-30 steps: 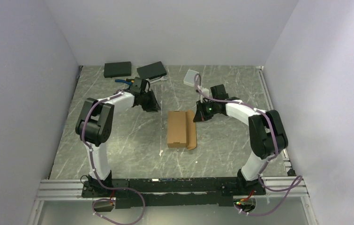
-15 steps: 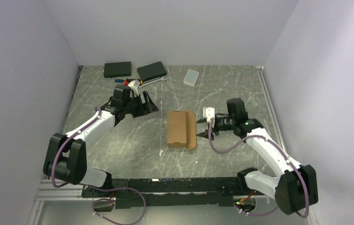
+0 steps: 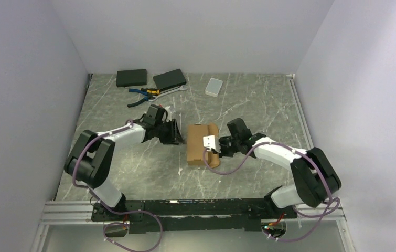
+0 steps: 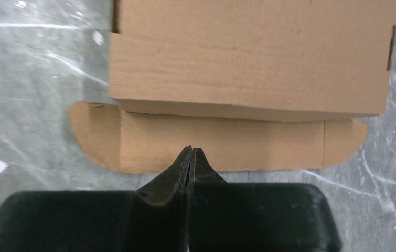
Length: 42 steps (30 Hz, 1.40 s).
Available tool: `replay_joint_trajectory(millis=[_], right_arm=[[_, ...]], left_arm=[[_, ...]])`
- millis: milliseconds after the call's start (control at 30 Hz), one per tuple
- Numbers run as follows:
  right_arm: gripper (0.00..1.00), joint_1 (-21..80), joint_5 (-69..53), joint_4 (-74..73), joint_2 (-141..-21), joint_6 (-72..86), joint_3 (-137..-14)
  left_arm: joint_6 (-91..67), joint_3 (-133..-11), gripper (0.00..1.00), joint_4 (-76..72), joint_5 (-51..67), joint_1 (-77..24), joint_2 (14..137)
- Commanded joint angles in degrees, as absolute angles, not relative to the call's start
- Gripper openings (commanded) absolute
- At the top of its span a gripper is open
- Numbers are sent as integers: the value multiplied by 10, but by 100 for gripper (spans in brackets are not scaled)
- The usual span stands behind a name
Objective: Fold the paper box
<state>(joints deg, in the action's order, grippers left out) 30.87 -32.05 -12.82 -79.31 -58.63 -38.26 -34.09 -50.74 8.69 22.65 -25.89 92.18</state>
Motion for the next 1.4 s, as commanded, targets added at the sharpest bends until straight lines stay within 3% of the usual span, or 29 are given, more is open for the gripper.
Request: replay_joint_trajectory(millis=[0, 433, 967, 1133, 1233, 1333, 1367], right_arm=[[0, 323, -237, -70, -829, -554, -421], [0, 370, -182, -22, -916, -464, -458], [0, 366, -157, -37, -893, -456, -462], [6, 351, -186, -67, -811, -481, -446], [15, 331, -261, -121, -767, -531, -441], [38, 319, -372, -223, -729, -628, -439], [45, 319, -397, -249, -717, -671, -430]], left_arm=[[-336, -528, 39, 82, 221, -258, 959], [-341, -538, 39, 61, 253, -266, 1005], [-333, -538, 42, 104, 188, -268, 961], [-323, -514, 60, 130, 138, -258, 875], [-319, -491, 76, 129, 133, -257, 819], [-334, -457, 97, 99, 159, -253, 775], [-346, -446, 99, 79, 174, -250, 766]])
